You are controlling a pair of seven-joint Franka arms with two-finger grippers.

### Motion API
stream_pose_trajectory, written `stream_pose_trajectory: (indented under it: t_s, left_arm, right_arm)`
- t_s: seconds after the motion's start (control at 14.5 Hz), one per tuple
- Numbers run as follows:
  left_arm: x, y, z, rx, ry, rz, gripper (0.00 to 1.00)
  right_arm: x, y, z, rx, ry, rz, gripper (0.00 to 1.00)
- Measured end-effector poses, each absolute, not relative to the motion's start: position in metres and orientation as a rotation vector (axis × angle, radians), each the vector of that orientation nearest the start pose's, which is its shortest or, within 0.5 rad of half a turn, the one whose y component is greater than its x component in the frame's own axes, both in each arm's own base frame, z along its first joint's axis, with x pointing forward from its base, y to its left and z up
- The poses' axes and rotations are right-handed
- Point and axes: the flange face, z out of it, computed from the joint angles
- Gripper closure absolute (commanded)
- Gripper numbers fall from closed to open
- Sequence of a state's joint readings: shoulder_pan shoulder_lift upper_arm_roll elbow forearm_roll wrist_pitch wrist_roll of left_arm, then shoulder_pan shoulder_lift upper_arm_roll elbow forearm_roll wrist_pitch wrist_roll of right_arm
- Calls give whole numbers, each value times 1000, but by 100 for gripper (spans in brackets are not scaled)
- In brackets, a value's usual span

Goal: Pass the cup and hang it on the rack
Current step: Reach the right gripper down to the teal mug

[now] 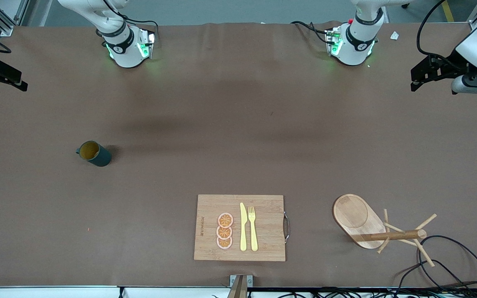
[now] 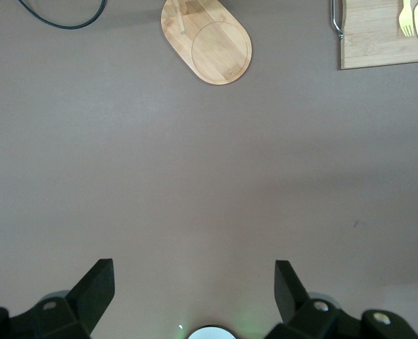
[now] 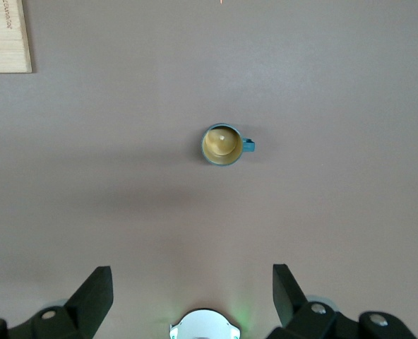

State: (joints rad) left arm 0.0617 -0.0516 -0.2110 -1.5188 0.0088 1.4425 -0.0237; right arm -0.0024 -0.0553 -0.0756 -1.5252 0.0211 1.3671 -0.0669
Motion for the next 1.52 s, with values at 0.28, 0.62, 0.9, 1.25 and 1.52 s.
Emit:
stream_pose_trajectory:
  t_s: [0.28,0.62,0.9,1.25,1.52]
  left_arm:
    - [519,-80,665,-3114,191,38,0]
    - [523,-83,663,-3116,201,14,0]
    - [531,-86,659,-3120,210,-16,0]
    - [534,-95,652,-3125,143,2,0]
    - [532,-105,651,-3126,121,6,0]
  right_arm:
    - [514,-39,658,-3105,12,157,0]
    - [514,-39,658,-3105,12,155,0]
    - [513,-43,664,-3109,24,137,0]
    - [548,-57,609,-3102,68,247,0]
    - [589,-79,526,-3083,-89,322,0]
